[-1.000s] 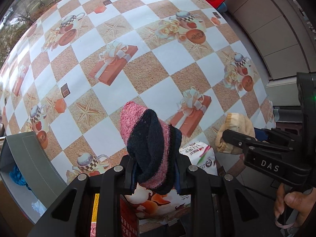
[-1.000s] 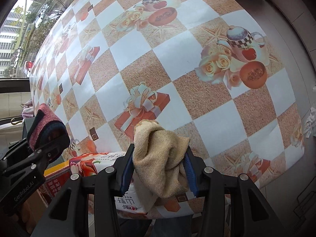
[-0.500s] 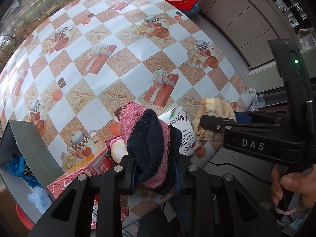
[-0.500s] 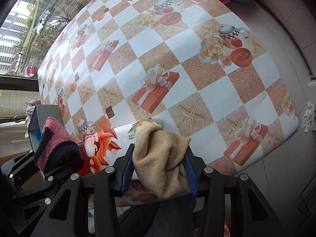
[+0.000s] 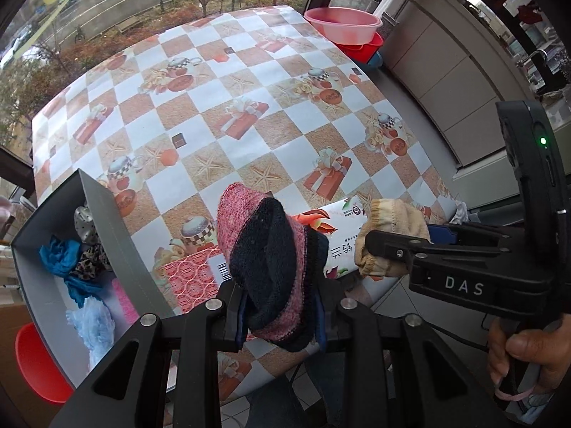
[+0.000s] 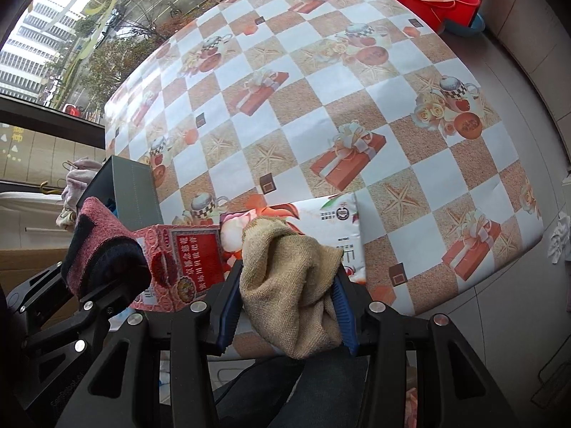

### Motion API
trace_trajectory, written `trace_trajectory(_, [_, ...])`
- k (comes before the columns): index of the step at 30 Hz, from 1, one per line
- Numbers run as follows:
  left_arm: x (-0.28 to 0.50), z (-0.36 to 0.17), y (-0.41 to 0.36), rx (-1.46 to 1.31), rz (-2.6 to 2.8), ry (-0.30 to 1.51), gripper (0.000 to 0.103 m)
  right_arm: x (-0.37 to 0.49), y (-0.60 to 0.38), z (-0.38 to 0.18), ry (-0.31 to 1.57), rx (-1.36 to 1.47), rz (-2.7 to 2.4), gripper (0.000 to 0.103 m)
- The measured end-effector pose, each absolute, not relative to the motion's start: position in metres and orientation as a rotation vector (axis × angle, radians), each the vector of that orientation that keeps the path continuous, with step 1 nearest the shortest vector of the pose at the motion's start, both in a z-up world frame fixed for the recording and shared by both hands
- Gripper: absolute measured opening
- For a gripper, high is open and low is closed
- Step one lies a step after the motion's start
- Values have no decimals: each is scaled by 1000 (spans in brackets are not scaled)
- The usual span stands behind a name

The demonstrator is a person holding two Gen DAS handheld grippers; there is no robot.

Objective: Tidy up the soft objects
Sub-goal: 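Carry the knit hat and beige towel over the open box with both tools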

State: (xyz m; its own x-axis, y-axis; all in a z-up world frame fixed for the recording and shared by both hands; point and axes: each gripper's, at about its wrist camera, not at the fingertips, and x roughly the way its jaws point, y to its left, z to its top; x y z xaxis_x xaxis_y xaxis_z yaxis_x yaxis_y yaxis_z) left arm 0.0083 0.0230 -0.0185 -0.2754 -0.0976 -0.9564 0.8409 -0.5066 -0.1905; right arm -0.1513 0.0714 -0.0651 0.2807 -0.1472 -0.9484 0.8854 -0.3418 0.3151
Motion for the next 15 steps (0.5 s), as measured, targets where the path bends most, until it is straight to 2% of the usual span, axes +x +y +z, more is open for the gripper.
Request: trace_trajectory(15, [114,-11,18,1096,-1701,1071,30,-61,43,-26,808,1348,-1154,48])
